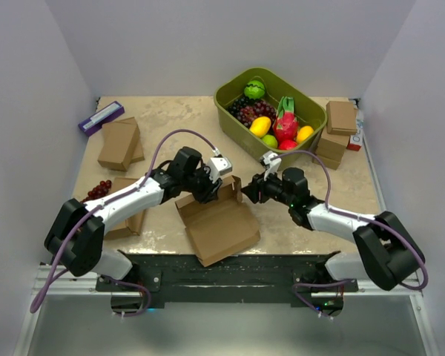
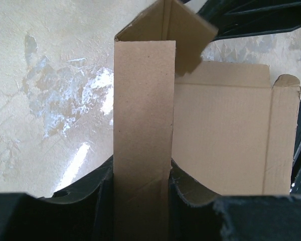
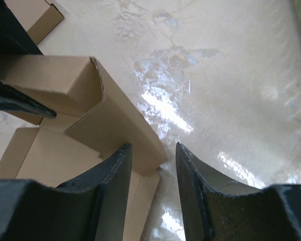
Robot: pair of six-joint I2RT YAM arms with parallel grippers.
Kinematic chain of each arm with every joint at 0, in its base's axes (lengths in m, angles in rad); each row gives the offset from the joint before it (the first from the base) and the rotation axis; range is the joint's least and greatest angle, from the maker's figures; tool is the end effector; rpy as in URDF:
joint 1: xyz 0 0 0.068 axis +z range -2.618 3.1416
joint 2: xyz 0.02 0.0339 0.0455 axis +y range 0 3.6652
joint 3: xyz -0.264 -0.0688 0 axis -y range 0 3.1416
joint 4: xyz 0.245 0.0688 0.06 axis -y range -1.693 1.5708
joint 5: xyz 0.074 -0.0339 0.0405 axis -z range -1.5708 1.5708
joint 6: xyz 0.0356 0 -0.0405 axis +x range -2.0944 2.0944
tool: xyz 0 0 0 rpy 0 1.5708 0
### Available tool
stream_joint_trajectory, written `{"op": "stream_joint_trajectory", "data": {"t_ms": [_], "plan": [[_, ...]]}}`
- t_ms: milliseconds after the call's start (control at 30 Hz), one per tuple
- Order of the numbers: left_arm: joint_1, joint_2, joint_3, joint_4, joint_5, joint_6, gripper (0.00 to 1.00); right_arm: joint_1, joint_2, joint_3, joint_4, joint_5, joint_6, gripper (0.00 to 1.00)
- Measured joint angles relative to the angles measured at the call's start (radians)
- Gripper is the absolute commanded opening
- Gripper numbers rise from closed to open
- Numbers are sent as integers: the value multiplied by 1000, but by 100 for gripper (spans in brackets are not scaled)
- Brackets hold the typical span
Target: Fold the paper box
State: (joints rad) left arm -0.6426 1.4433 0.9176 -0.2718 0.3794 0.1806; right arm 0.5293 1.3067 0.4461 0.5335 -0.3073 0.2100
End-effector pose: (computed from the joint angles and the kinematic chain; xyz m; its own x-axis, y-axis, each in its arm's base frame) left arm 0.2349 -0.1923 0.2277 -0.4264 0.5276 -0.7347 0.8542 0.5020 -0.1353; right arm 0.2177 0.1398 0.1870 -0.4231 -0.0173 -0.9059 -0.6547 0.6970 0.2925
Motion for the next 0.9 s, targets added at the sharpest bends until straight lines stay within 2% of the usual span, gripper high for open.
{"op": "stream_joint_trajectory", "data": {"t_ms": [900], "plan": [[14, 1, 0, -1, 37, 26, 28, 10, 220, 147, 89, -266, -60, 48]]}}
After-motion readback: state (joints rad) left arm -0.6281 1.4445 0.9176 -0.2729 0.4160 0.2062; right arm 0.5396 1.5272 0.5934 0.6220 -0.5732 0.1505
